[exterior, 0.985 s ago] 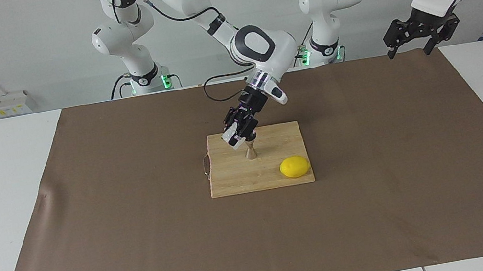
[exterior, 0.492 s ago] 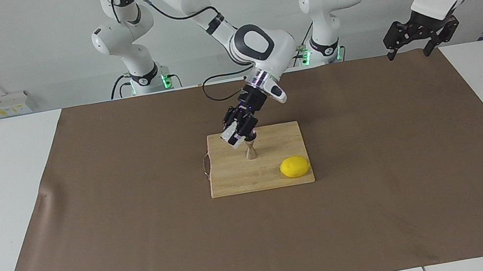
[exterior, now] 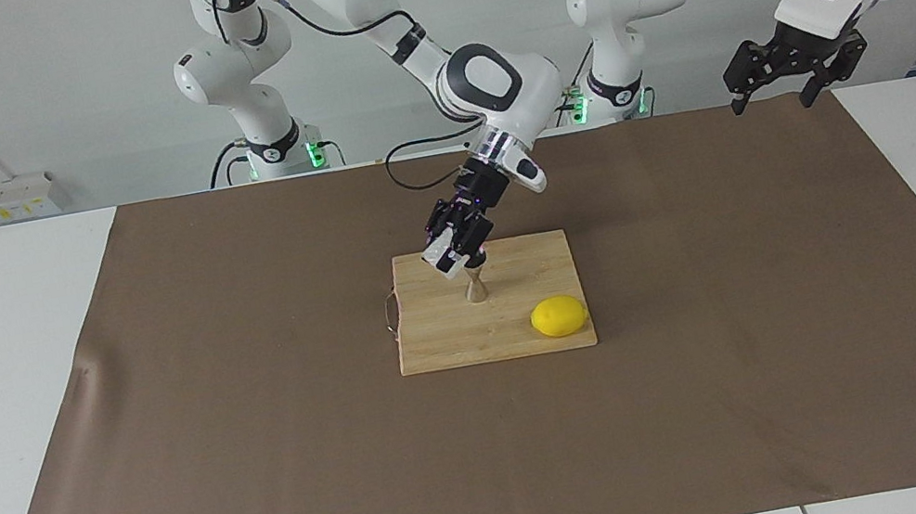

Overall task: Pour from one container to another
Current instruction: 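Hold the white cup tilted above the dark cup to pour, then turn the white cup upright and carry it off the board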

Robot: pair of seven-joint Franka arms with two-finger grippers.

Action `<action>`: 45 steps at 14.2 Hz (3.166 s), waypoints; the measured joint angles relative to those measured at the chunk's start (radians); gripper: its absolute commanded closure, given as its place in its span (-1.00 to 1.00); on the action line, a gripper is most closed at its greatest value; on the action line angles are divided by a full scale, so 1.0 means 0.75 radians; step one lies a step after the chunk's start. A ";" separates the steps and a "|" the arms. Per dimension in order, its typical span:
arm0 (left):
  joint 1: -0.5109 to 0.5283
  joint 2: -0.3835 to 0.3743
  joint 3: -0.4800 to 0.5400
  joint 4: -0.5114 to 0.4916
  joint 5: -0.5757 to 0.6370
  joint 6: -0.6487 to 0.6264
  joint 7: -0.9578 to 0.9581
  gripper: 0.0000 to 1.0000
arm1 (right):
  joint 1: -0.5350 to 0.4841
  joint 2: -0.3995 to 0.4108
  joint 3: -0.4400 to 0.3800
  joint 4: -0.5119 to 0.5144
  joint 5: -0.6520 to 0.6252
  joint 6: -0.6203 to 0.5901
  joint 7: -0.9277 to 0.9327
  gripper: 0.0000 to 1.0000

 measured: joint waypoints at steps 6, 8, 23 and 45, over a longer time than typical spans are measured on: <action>0.002 0.014 0.008 0.000 -0.001 0.072 0.000 -1.00 | 0.004 -0.024 0.000 -0.066 -0.054 0.000 0.066 0.77; 0.002 0.015 0.008 0.000 -0.001 0.073 0.000 -1.00 | 0.005 -0.031 0.000 -0.081 -0.089 0.000 0.083 0.77; 0.002 0.020 0.008 0.000 -0.001 0.073 0.000 -1.00 | -0.006 -0.050 0.000 -0.111 -0.020 0.059 0.104 0.77; 0.002 0.042 0.010 0.000 -0.001 0.075 0.000 -1.00 | -0.374 -0.225 -0.003 -0.074 0.569 0.290 -0.069 0.77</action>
